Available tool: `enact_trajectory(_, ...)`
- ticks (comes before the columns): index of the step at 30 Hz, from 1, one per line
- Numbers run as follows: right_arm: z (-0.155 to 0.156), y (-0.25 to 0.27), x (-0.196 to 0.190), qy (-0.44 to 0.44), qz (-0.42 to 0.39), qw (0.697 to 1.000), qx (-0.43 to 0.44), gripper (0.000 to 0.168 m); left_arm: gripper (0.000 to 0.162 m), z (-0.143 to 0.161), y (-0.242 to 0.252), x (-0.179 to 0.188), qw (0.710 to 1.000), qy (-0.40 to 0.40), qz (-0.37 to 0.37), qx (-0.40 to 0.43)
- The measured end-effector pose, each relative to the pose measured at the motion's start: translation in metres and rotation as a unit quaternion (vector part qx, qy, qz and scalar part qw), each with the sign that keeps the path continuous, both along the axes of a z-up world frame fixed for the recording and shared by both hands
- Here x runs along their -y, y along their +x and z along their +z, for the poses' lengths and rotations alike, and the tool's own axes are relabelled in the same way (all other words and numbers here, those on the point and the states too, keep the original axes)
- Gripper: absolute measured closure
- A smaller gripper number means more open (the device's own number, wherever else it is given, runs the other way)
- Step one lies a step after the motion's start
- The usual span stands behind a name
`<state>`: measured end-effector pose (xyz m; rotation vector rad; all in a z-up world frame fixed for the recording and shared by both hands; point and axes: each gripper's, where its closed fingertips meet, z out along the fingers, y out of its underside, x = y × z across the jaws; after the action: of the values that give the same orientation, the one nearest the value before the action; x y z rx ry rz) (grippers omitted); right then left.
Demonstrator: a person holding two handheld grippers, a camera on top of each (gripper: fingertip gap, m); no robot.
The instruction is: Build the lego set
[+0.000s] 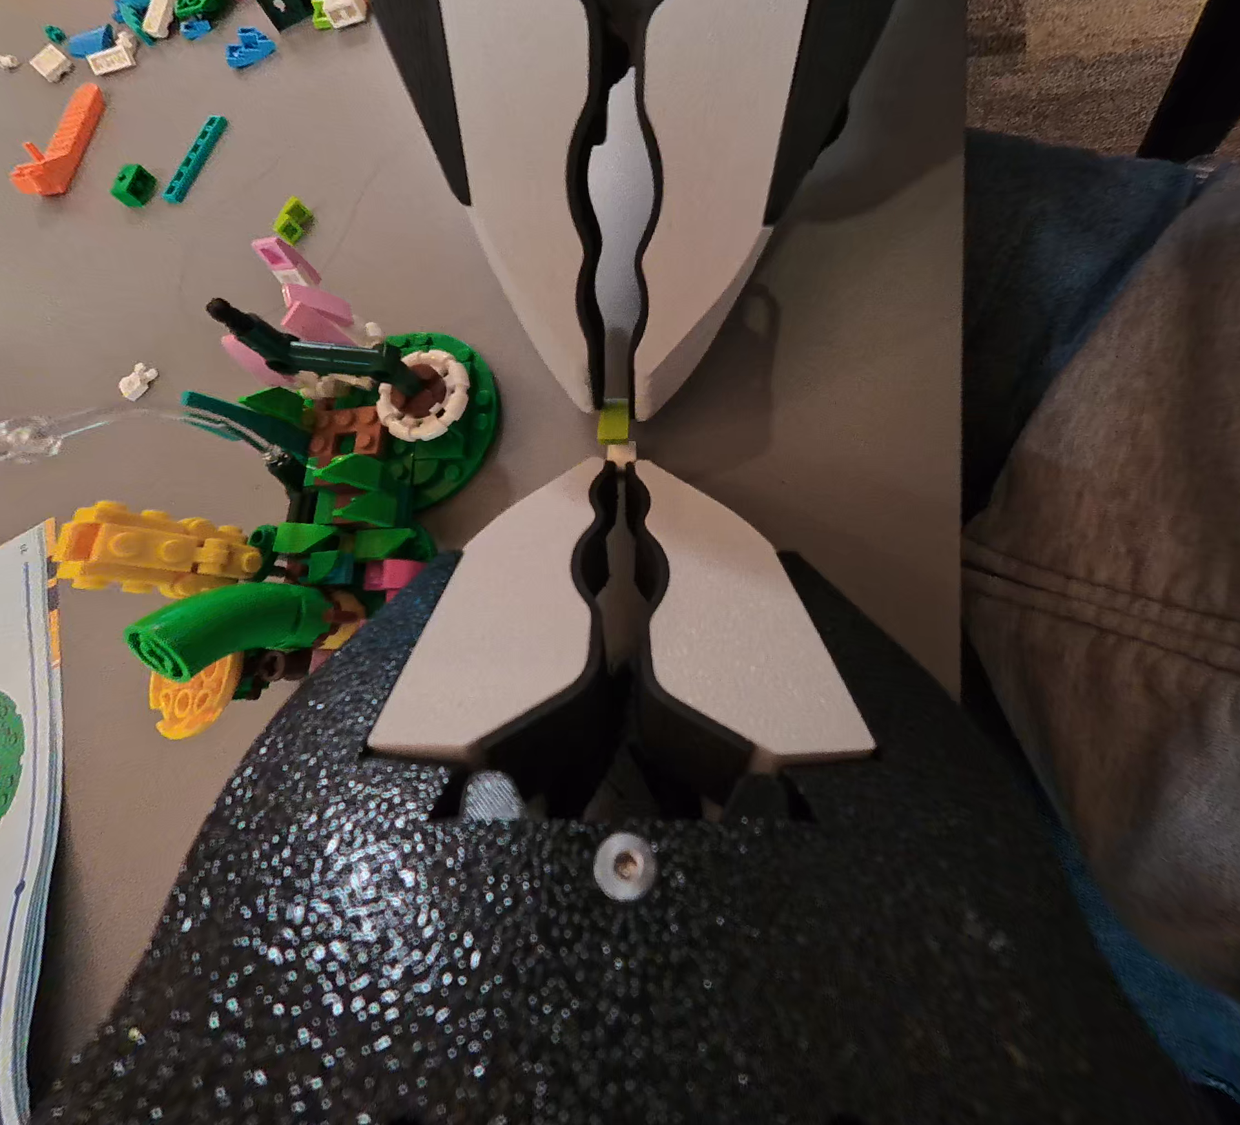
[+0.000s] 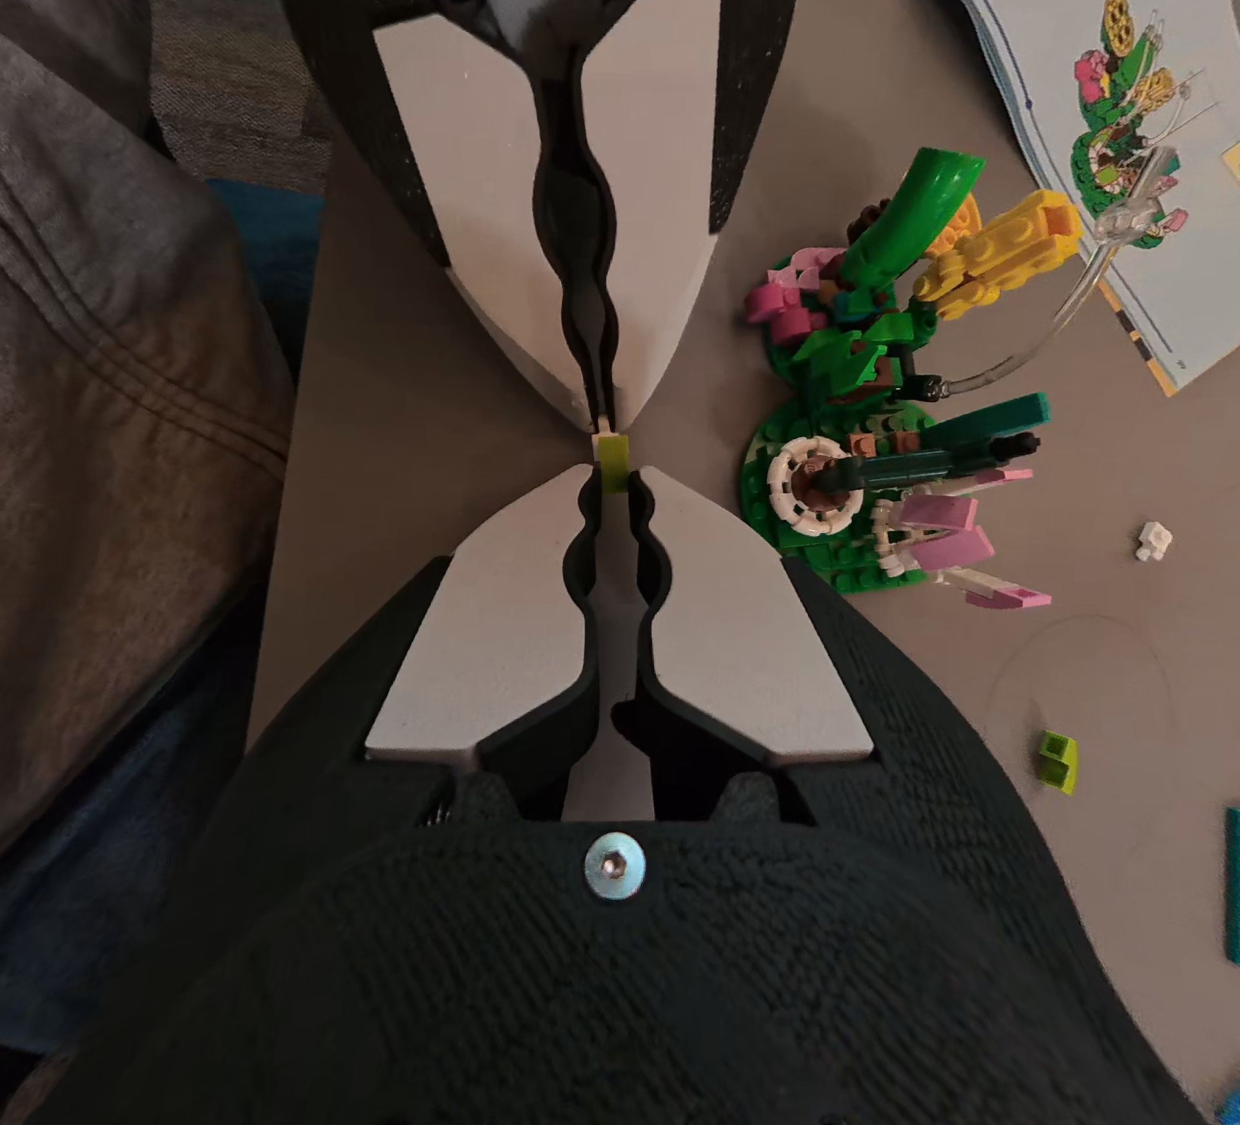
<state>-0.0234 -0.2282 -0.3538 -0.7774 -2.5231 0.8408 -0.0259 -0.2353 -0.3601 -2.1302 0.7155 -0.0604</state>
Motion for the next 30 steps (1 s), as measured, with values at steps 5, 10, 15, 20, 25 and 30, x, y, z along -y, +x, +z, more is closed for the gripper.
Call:
enact_trajectory(5, -0.0027, -0.0005, 0.0011, 0.010, 0.000, 1.000, 0.010, 0.162, 0.159, 0.0007, 0.0002, 0.0000, 1.000, 0.000, 0.000, 0.006)
enact_trajectory(10, -0.0055, -0.0004, 0.0023, 0.017, 0.001, 1.000, 0.019, 0.162, 0.159, 0.0002, -0.0005, -0.0002, 1.000, -0.004, 0.001, 0.008)
enact_trajectory(15, -0.0081, -0.0003, 0.0023, 0.024, -0.006, 0.999, 0.020, 0.162, 0.159, -0.0017, -0.0003, -0.0001, 1.000, -0.010, 0.001, 0.006)
enact_trajectory(20, -0.0087, 0.0000, 0.0023, 0.019, -0.014, 0.999, 0.022, 0.162, 0.160, -0.0024, -0.0002, -0.0001, 1.000, -0.012, 0.001, 0.006)
enact_trajectory(25, -0.0087, -0.0008, 0.0019, 0.021, -0.019, 0.999, 0.020, 0.161, 0.159, -0.0026, -0.0009, -0.0005, 1.000, -0.013, 0.003, 0.007)
enact_trajectory(30, -0.0083, 0.0002, 0.0027, 0.015, -0.020, 1.000, 0.019, 0.159, 0.159, -0.0027, -0.0009, -0.0006, 1.000, -0.015, 0.004, 0.010)
